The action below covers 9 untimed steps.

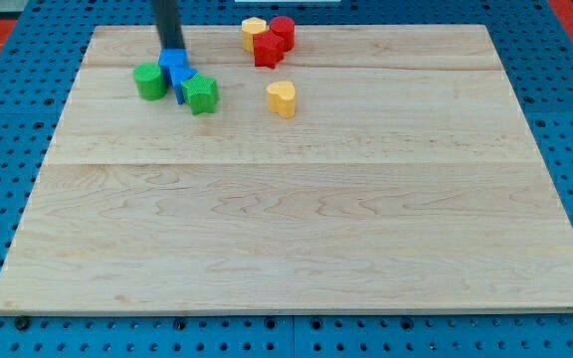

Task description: Make a group of green and blue blocks to the left of the yellow heart

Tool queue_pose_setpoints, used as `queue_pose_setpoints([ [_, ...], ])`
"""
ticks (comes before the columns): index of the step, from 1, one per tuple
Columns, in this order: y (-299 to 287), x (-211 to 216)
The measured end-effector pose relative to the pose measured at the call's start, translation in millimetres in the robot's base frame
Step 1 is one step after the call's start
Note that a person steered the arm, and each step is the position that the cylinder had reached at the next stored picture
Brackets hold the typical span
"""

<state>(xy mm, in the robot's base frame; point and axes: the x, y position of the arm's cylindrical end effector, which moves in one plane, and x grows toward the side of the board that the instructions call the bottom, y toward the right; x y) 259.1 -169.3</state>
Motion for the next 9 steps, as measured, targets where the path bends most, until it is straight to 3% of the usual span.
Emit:
queue_pose_setpoints([
  [2, -11, 26],
  [3, 14, 21],
  [5, 32, 58],
  [6, 28, 37],
  [7, -14, 15],
  [8, -53, 30],
  [9, -53, 61],
])
